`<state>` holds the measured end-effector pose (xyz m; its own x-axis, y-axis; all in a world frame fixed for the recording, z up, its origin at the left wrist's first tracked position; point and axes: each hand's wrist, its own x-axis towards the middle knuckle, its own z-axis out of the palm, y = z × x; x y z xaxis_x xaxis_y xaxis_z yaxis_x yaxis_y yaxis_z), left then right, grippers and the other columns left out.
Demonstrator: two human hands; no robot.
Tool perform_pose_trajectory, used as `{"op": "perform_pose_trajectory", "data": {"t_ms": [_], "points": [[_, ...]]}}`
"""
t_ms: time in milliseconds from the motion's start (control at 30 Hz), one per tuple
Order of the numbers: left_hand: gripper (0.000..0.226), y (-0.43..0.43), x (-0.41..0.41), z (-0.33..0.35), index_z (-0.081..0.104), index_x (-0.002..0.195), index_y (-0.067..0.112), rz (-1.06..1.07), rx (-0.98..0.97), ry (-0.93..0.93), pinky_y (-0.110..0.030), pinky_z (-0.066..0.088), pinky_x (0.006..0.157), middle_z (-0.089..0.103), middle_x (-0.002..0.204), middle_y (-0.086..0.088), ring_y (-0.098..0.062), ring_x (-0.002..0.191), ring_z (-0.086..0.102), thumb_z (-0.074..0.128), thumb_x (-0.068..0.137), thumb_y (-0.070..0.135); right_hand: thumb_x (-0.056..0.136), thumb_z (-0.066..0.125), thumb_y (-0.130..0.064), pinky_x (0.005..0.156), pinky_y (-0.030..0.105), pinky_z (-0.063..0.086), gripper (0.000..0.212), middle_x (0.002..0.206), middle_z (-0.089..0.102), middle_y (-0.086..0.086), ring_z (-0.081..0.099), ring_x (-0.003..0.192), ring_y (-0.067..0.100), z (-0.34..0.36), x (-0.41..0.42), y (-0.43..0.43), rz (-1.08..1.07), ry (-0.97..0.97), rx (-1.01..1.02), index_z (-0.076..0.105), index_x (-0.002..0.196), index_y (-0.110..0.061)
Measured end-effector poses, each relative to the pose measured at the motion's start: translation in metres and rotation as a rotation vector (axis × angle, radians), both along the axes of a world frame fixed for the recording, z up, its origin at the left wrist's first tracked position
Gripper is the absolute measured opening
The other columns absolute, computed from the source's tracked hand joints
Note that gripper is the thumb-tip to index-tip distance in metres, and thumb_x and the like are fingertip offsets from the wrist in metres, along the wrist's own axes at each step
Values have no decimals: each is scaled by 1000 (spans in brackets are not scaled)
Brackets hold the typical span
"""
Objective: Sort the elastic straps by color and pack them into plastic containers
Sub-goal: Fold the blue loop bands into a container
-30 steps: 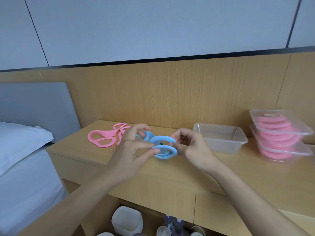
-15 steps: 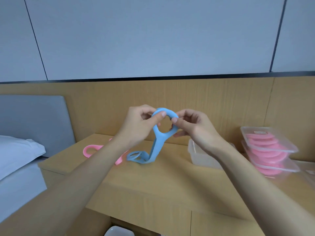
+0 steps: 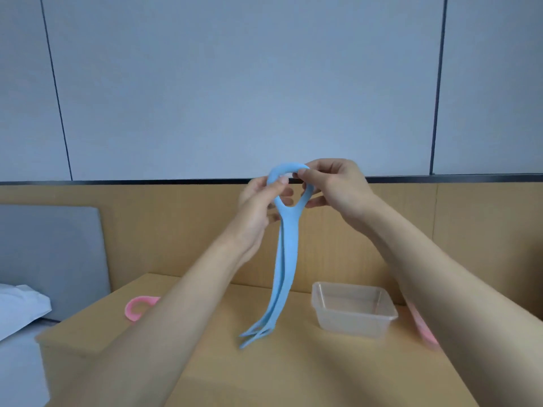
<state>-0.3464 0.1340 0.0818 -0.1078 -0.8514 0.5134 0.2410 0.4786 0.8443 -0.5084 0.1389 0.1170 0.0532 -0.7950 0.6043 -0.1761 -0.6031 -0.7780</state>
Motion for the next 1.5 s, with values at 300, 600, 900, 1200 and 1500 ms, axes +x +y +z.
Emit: {"op": "perform_pose_trajectory", "data": {"t_ms": [300, 600, 900, 1200, 1500], "points": [[58, 14, -24, -101, 58, 127, 15, -187, 131, -258, -32, 49, 99, 71, 116, -11, -20, 113, 67, 73, 72, 24, 92, 69, -19, 69, 33, 64, 15, 90, 65, 9, 63, 64, 10, 31, -19, 5, -82, 9, -29, 76, 89, -6], [21, 16, -54, -161, 66, 102, 3, -140, 162, -475, -32, 53, 87, 70, 93, -12, -19, 87, 68, 61, 90, -13, 92, 67, -15, 61, 28, 59, 17, 87, 63, 11, 61, 72, 18, 66, -52, 14, -237, -72, -73, 75, 93, -1], [22, 12, -53, -170, 75, 104, 7, -227, 281, -439, -44, 52, 103, 72, 85, -1, -15, 90, 69, 58, 94, 1, 92, 65, -17, 64, 26, 59, 15, 73, 61, 2, 62, 64, 14, 72, -96, 17, -353, -117, -72, 77, 89, -8], [24, -1, -37, -146, 75, 97, 3, -89, 191, -446, -31, 56, 87, 76, 91, -3, -11, 89, 68, 52, 97, -7, 92, 62, -21, 64, 27, 53, 18, 77, 61, 2, 59, 69, 18, 54, -111, 32, 51, -268, 20, 77, 89, -12], [39, -20, -35, -101, 75, 80, 19, 143, -30, -415, -13, 48, 78, 74, 84, 8, 0, 81, 66, 55, 89, -14, 93, 52, -20, 64, 25, 47, 20, 81, 56, 1, 54, 68, 16, 45, -104, 52, 317, -240, 19, 70, 88, -11]]}}
